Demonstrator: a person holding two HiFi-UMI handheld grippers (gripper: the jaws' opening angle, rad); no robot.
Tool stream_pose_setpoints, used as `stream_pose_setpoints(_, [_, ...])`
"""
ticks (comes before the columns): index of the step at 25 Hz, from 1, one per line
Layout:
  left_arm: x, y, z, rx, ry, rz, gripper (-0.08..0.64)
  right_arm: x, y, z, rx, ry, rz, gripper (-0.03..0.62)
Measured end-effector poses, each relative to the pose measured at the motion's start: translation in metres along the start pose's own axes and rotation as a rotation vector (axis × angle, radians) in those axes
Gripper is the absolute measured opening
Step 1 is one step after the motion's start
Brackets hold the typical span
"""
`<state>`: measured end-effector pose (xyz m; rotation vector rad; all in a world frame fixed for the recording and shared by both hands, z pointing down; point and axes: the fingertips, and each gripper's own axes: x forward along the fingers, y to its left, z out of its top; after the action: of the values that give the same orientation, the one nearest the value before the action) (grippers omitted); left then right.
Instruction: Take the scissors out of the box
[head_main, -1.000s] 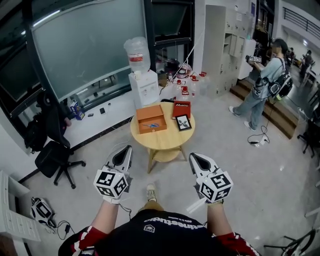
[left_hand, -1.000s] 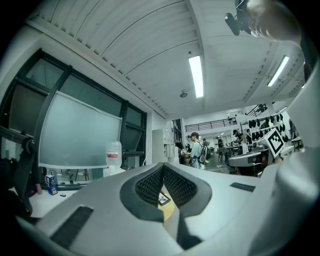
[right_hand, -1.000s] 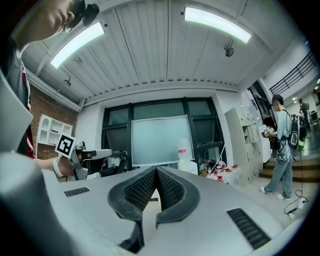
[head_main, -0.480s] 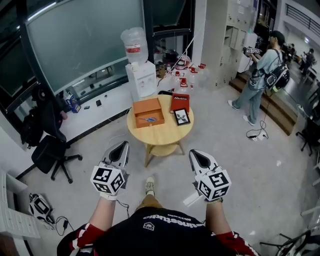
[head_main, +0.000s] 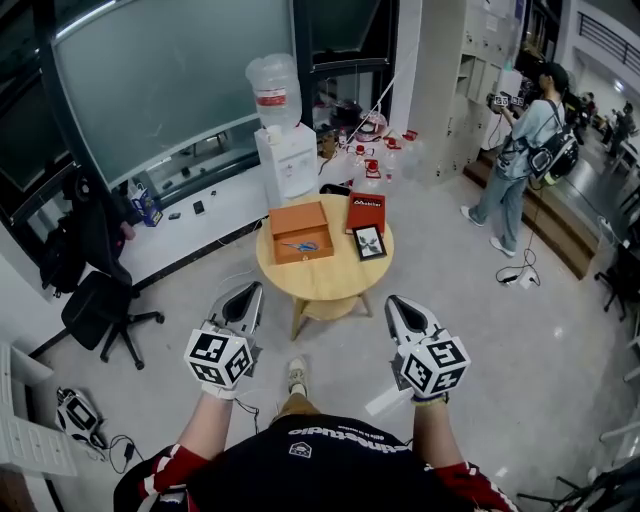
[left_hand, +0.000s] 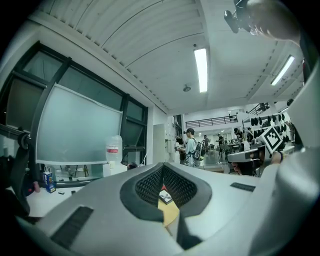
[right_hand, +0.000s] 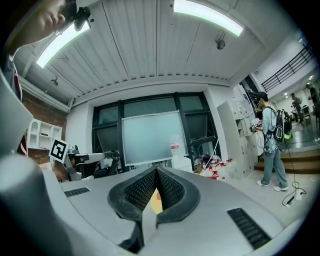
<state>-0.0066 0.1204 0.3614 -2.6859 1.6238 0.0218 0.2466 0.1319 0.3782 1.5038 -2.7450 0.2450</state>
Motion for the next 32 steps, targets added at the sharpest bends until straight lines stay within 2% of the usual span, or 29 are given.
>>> stream_pose_setpoints(10, [0.053,0.053,-0.003,-0.013,-0.003,0.004,0.017,0.072,-0.012,0.009,-0.034,0.021,0.025,0.028])
stream_pose_setpoints(21, [0.101,0.115,-0.023,-0.068,0.004,0.058,0.017,0.147,-0.041,0.008,-0.037,0.081,0.033,0.028])
stream_pose_setpoints(27, [0.132,0.154,-0.034,-0.078,0.015,0.079,0.017,0.209,-0.051,0.010,-0.035,0.103,0.046,0.028])
stream_pose_setpoints(32, [0.171,0.191,-0.029,-0.087,0.023,0.066,0.017,0.260,-0.057,0.027,-0.042,0.104,0.046,0.028])
